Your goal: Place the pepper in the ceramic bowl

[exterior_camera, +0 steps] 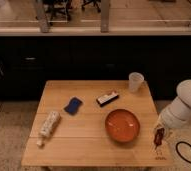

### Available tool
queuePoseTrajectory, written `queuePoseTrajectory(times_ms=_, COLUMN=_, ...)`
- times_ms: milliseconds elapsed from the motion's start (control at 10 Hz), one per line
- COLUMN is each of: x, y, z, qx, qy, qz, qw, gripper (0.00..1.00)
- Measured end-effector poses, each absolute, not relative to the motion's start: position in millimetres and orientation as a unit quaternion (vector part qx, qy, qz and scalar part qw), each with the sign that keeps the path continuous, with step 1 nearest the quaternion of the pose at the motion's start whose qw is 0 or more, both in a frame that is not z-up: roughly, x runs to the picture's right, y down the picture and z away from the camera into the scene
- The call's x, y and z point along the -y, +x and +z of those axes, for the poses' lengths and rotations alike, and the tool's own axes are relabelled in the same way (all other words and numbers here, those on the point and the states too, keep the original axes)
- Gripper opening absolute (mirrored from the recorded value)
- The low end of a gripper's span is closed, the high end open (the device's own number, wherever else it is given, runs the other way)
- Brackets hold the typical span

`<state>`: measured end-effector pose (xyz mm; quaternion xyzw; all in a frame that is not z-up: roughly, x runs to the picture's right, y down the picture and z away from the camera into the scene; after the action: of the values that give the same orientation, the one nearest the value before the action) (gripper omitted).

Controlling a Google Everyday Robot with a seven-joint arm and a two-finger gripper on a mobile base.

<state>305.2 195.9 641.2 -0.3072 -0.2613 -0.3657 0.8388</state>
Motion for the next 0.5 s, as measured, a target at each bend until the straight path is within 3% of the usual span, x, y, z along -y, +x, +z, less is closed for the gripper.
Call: queuePoseTrajectory(times_ms=500, x=-191, y=285, z=639, qx=0.263, qy=-0.302, qz=-0.380, qw=0.834, gripper=0.00)
